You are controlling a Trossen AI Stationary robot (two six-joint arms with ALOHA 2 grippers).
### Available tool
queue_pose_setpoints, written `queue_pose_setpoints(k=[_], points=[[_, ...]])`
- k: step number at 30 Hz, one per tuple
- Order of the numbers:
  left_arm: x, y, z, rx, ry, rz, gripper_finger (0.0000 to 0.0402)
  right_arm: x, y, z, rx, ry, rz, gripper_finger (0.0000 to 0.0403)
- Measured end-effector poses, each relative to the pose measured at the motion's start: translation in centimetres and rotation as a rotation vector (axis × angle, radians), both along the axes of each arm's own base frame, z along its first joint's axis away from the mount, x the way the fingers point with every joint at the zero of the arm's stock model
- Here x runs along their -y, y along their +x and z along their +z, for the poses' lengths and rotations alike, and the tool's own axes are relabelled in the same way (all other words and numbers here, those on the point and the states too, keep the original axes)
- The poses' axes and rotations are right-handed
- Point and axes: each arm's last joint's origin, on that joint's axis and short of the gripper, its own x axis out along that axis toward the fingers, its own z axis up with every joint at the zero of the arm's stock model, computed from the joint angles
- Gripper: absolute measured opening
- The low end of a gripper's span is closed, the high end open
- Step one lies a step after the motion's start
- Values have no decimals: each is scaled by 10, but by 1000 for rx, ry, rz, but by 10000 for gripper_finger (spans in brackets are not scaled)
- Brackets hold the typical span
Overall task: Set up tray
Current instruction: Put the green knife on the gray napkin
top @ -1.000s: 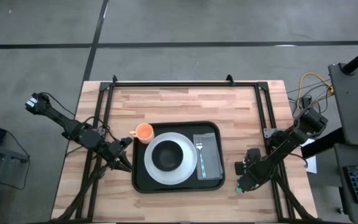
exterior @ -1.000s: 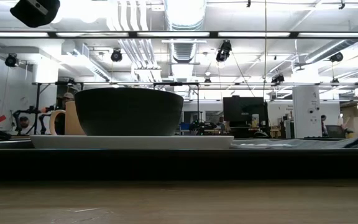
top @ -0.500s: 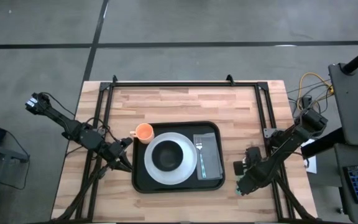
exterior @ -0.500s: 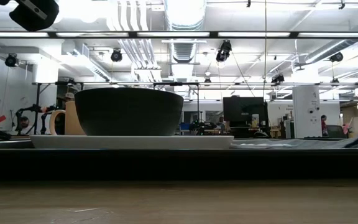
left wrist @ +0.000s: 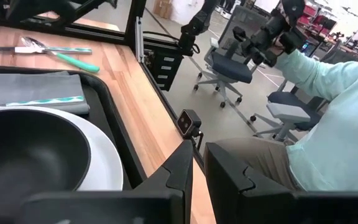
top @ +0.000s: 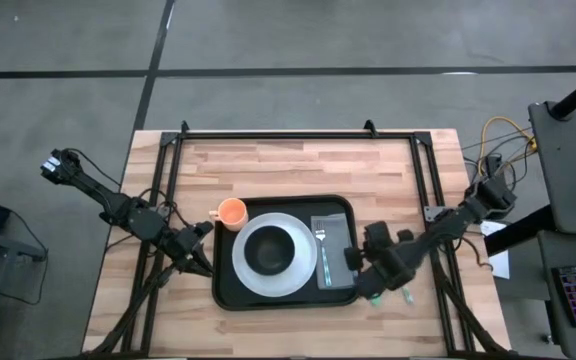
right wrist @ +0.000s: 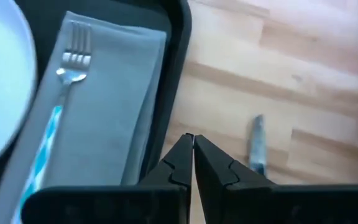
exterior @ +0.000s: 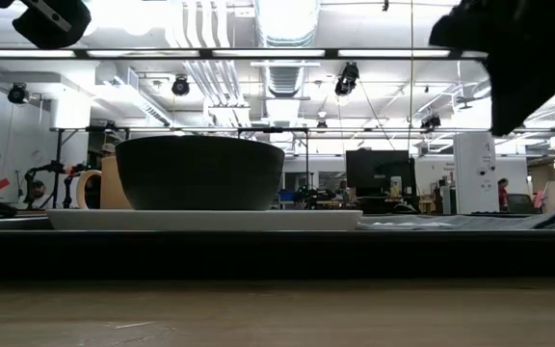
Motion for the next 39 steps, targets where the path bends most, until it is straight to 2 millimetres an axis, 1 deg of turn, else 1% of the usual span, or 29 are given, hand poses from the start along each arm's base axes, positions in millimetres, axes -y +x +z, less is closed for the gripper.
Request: queue_pose_setpoints(k=[2,7,11,15,19,26,30,34,39], points=[[0,0,0,-4,-5,1,23,3,3,-4,-35,-2,9,7],[0,0,0,-14,-18,4,23,6,-1,-14,-85,-4,-2,8],[0,0,-1,-23,-12,4,23,1,-10,-21,-98,-3,-16,8],[0,-1,-4,-49,4,5,23,-7,-23,-29,-161,54,-32,13],[-1,-1,-4,-52,6,5,23,-22,-37,-36,-210,131,-16,40],[-1,-1,-4,-51,7,5,23,-48,-56,-36,-164,164,28,102],[-1,-1,-4,-52,6,5,23,-54,-67,-38,-155,154,33,137],[-1,-1,-4,-54,2,7,23,-56,-72,-44,-153,133,38,165],[-1,-1,-4,-60,-15,16,23,-57,-72,-64,-143,161,65,175]])
